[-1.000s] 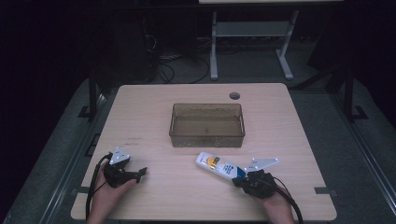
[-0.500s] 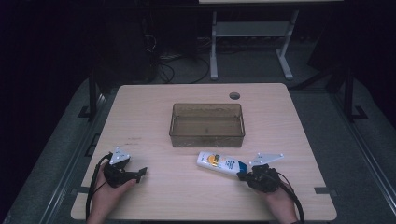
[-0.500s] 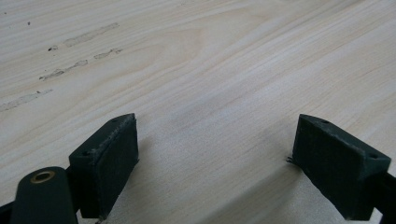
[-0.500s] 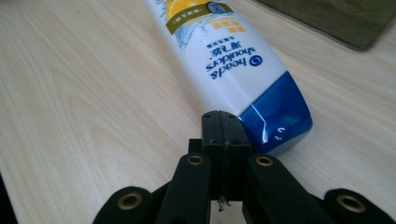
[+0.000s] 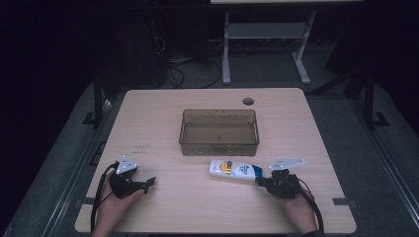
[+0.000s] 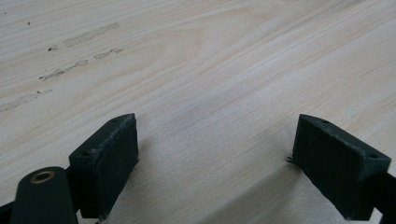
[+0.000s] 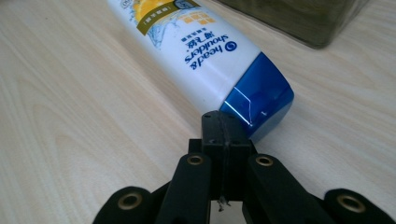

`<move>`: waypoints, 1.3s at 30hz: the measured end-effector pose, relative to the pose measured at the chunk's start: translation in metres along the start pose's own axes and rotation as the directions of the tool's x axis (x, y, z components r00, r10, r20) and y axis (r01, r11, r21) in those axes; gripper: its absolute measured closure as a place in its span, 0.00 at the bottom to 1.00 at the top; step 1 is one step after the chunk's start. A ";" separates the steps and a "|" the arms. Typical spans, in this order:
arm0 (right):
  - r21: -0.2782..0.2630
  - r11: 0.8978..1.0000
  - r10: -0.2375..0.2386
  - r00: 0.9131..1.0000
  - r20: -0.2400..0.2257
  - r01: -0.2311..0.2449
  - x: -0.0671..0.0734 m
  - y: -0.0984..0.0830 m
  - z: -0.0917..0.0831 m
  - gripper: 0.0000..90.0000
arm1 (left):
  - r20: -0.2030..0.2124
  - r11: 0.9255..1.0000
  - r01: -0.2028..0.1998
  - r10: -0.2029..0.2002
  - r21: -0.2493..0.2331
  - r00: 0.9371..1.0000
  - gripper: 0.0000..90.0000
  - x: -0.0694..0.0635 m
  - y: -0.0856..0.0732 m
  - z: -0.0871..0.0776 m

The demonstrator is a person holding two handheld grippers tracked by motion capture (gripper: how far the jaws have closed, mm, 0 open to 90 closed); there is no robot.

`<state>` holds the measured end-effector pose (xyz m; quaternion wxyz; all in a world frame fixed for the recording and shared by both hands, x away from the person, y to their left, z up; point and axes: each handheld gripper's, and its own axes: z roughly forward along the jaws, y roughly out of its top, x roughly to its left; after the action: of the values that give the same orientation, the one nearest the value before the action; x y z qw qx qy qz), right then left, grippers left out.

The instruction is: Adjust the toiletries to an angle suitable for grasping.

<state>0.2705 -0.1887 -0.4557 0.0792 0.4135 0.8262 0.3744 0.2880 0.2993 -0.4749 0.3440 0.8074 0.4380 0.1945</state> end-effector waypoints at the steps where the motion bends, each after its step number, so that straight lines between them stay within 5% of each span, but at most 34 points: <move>1: 0.000 1.000 0.006 1.000 0.002 -0.006 -0.001 0.000 0.000 1.00 | 0.000 1.000 0.000 0.000 0.000 1.000 0.15 0.000 0.000 0.000; 17: -0.018 0.999 0.031 0.999 0.037 -0.031 -0.021 0.005 0.003 1.00 | 0.000 1.000 0.000 0.000 0.000 1.000 0.15 0.000 0.000 0.000; 26: -0.068 0.997 0.034 0.999 0.002 -0.034 -0.012 0.017 -0.002 1.00 | 0.000 1.000 0.000 0.000 0.000 1.000 0.15 0.000 0.000 0.000; 39: -0.100 0.995 -0.013 1.000 -0.027 0.011 0.002 0.047 0.017 1.00 | 0.000 1.000 -0.001 0.001 0.001 1.000 0.15 0.000 0.000 0.000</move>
<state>0.3060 -0.1598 -0.4346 0.0905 0.3988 0.8099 0.4206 0.2880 0.2993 -0.4749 0.3437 0.8078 0.4377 0.1945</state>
